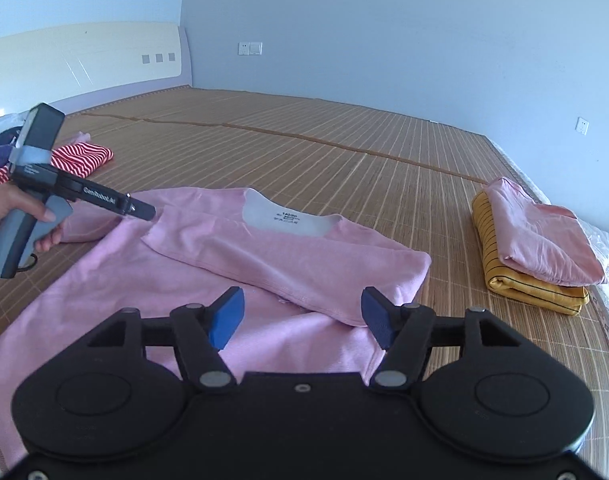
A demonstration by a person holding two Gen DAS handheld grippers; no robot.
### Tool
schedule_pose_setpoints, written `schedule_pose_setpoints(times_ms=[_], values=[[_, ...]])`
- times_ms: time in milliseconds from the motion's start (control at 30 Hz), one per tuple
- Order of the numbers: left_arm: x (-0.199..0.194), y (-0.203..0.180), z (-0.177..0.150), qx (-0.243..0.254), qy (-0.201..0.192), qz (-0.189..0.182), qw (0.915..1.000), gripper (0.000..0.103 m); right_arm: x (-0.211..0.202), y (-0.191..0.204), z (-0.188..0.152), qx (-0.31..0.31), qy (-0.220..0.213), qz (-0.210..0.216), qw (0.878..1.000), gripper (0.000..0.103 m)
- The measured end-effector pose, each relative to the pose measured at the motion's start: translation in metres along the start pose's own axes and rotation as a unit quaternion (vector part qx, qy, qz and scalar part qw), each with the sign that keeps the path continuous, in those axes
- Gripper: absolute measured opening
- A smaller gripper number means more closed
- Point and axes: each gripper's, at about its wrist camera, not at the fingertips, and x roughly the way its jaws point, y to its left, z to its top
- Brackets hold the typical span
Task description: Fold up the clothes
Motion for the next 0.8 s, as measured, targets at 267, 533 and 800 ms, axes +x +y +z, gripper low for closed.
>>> schedule_pose_setpoints(times_ms=[267, 533, 800], values=[[0.03, -0.034, -0.012, 0.1, -0.035, 0.073, 0.9917, 0.103, 0.012, -0.004, -0.016, 0.055, 0.013, 0.026, 0.998, 0.068], [0.027, -0.042, -0.021, 0.155, -0.089, 0.013, 0.9839, 0.095, 0.02, -0.013, -0.022, 0.084, 0.036, 0.016, 0.996, 0.068], [0.04, -0.036, -0.018, 0.126, -0.041, -0.031, 0.9907, 0.068, 0.019, -0.012, -0.021, 0.086, 0.037, 0.025, 0.995, 0.068]])
